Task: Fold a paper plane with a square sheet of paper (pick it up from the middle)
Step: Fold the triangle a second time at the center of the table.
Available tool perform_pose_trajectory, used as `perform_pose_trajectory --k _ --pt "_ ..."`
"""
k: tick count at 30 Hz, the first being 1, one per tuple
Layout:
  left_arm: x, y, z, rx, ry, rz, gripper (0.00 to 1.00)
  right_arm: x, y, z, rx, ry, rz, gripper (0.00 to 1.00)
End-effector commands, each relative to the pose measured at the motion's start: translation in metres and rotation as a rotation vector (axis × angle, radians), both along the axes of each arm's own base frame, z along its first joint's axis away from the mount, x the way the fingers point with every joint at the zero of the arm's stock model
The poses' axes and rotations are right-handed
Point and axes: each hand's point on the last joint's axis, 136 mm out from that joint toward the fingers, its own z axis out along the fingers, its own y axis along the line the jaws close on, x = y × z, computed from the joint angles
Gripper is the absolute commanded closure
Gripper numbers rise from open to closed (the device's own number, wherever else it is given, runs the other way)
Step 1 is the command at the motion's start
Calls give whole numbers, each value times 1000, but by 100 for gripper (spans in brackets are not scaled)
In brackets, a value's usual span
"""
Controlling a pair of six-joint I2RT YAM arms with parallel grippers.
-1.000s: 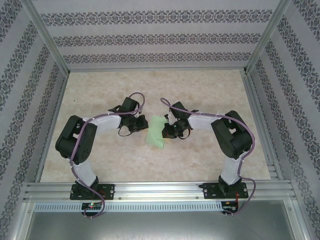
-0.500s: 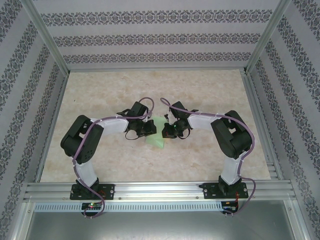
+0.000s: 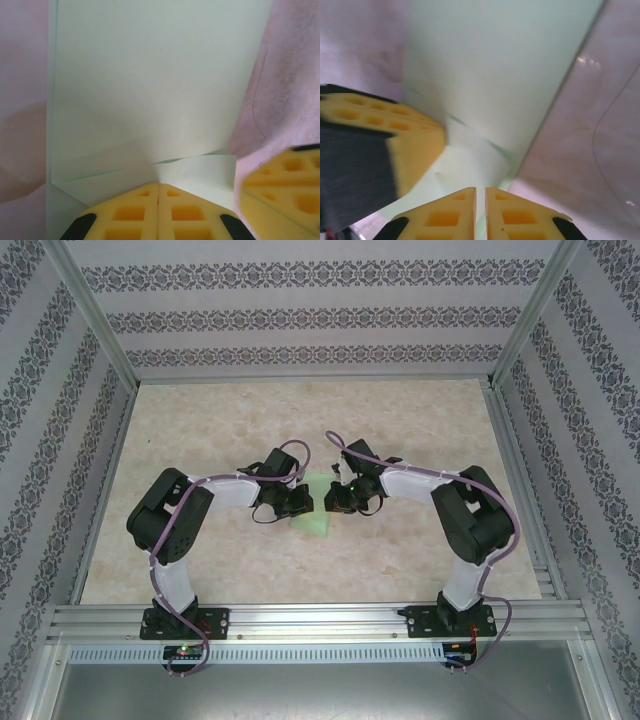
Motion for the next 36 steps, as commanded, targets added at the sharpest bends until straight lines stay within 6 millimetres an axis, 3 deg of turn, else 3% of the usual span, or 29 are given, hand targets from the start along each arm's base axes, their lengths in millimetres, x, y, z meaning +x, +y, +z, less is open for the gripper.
perform_pose_trajectory --k 1,11,17,36 --pt "-30 24 -37 133 103 17 93 -4 8 31 40 -64 8 86" --pt "-33 26 -41 140 111 27 94 -35 31 6 17 3 68 93" --pt "-34 29 -45 154 124 47 94 -42 25 -16 -34 41 66 93" --pt "-33 30 -45 153 126 53 94 -59 24 -35 -38 111 88 93"
